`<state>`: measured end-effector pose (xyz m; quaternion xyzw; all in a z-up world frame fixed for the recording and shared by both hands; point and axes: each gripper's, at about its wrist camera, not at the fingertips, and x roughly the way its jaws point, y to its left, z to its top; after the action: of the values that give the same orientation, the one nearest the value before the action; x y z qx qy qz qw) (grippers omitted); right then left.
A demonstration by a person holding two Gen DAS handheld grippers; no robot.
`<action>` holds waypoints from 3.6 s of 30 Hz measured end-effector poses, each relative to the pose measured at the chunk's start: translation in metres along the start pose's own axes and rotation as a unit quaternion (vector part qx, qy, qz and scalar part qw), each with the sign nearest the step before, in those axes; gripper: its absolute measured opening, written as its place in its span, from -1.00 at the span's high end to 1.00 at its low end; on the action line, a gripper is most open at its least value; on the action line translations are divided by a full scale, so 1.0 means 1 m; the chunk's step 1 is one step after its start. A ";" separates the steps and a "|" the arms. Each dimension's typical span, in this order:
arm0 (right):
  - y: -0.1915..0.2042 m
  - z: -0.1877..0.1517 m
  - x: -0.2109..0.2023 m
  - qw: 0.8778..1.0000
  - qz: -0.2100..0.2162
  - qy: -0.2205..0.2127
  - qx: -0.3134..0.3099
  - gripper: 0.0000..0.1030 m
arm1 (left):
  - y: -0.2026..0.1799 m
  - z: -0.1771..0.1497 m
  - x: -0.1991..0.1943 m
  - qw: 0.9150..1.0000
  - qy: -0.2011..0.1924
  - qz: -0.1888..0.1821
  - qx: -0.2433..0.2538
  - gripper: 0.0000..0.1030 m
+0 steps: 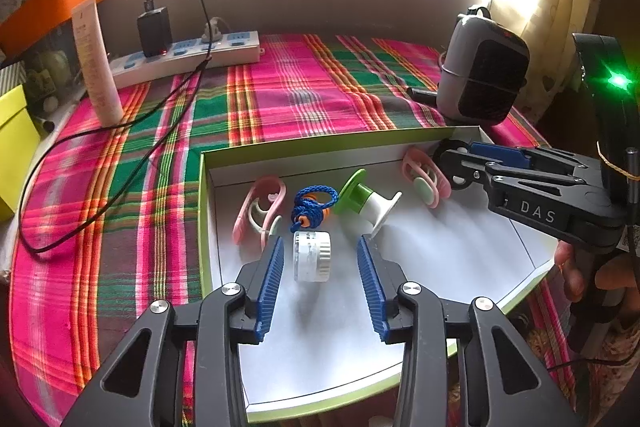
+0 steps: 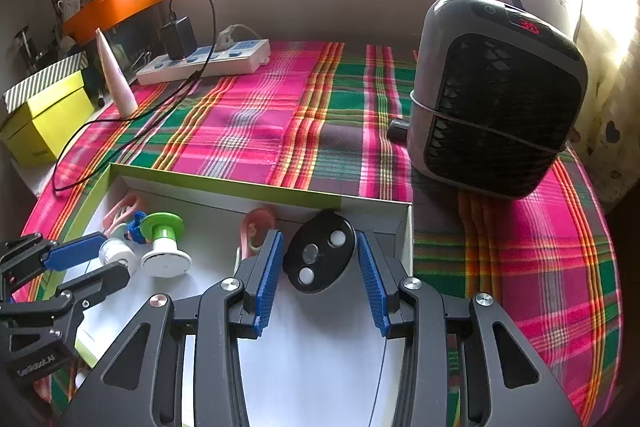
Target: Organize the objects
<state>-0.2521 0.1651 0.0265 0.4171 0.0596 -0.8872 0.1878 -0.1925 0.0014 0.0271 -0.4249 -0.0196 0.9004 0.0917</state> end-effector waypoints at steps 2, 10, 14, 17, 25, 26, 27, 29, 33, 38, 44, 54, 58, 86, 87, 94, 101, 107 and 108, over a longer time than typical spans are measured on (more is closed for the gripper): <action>0.000 -0.001 -0.001 1.000 0.001 -0.002 0.001 0.22 | 0.000 0.000 -0.002 1.000 -0.002 -0.001 -0.001 0.27; 0.003 -0.007 -0.012 1.000 0.003 -0.013 0.009 0.21 | -0.004 -0.002 -0.012 1.000 -0.016 0.010 0.004 0.23; 0.004 -0.010 -0.017 1.000 0.004 -0.016 0.013 0.21 | -0.005 -0.005 -0.017 1.000 -0.020 0.009 0.003 0.23; 0.005 -0.013 -0.022 1.000 0.005 -0.020 0.014 0.21 | -0.006 -0.007 -0.022 1.000 -0.023 0.007 0.004 0.23; 0.011 -0.021 -0.036 0.999 0.002 -0.031 0.010 0.21 | -0.010 -0.012 -0.034 0.999 -0.032 0.001 0.004 0.22; 0.011 -0.022 -0.038 0.999 0.003 -0.032 0.011 0.21 | -0.010 -0.013 -0.035 0.999 -0.032 0.002 0.004 0.21; 0.011 -0.024 -0.041 0.999 0.005 -0.034 0.012 0.21 | -0.010 -0.014 -0.037 0.999 -0.034 0.002 0.004 0.21; 0.013 -0.027 -0.045 0.999 0.006 -0.037 0.013 0.21 | -0.011 -0.016 -0.040 0.999 -0.036 0.003 0.005 0.21; 0.017 -0.033 -0.054 0.999 0.005 -0.045 0.011 0.21 | -0.013 -0.021 -0.047 0.999 -0.043 0.015 0.011 0.21; 0.020 -0.045 -0.062 0.999 0.009 -0.048 0.014 0.21 | -0.015 -0.027 -0.055 0.999 -0.045 0.013 0.009 0.21; 0.020 -0.056 -0.072 0.998 0.011 -0.052 0.021 0.21 | -0.018 -0.034 -0.063 0.999 -0.050 0.015 0.014 0.20; 0.021 -0.074 -0.087 0.998 0.011 -0.060 0.029 0.21 | -0.021 -0.050 -0.076 0.998 -0.054 0.018 0.015 0.20; 0.022 -0.082 -0.090 0.998 0.008 -0.060 0.027 0.21 | -0.018 -0.055 -0.083 0.998 -0.061 0.012 0.009 0.20; 0.045 -0.115 -0.095 0.999 0.030 -0.041 0.016 0.21 | -0.002 -0.095 -0.073 1.000 -0.016 -0.019 -0.019 0.13; 0.047 -0.114 -0.094 0.999 0.034 -0.040 0.015 0.21 | -0.001 -0.095 -0.072 1.000 -0.014 -0.019 -0.020 0.13; 0.058 -0.102 -0.085 0.999 0.032 -0.034 0.001 0.21 | 0.000 -0.095 -0.070 0.999 -0.010 -0.024 -0.021 0.12; 0.057 -0.100 -0.075 0.999 0.028 -0.017 0.006 0.20 | 0.001 -0.096 -0.067 0.999 -0.003 -0.033 -0.019 0.12; 0.054 -0.097 -0.069 0.999 0.048 -0.005 0.012 0.20 | 0.000 -0.095 -0.064 0.999 0.000 -0.038 -0.016 0.12; 0.054 -0.097 -0.070 0.998 0.055 -0.005 0.011 0.20 | 0.000 -0.095 -0.063 0.999 0.002 -0.038 -0.016 0.12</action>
<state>-0.1212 0.1606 0.0196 0.4174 0.0260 -0.8782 0.2319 -0.0802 -0.0145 0.0141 -0.4272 -0.0497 0.8949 0.1192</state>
